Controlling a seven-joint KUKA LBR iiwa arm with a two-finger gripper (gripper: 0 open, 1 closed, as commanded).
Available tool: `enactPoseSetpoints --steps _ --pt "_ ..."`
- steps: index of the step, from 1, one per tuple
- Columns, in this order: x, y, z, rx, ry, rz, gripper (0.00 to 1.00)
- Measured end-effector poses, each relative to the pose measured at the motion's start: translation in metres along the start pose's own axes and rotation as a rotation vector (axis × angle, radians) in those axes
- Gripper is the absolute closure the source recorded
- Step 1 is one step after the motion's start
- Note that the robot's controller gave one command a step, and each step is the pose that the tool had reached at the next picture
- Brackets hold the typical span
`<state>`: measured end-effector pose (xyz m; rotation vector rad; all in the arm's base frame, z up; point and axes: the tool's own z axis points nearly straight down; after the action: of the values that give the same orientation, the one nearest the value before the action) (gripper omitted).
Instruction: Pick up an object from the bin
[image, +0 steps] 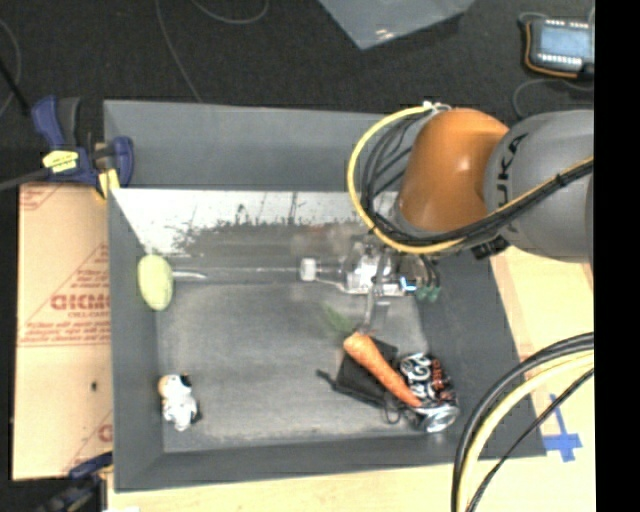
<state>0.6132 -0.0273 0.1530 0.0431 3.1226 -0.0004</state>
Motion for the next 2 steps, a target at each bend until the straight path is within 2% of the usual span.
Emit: enactPoseSetpoints --steps 1,2 --pt "0.037 -0.013 0.053 -0.002 0.004 -0.133 0.00" --pt "0.056 -0.016 0.075 -0.002 0.008 -0.231 0.00"
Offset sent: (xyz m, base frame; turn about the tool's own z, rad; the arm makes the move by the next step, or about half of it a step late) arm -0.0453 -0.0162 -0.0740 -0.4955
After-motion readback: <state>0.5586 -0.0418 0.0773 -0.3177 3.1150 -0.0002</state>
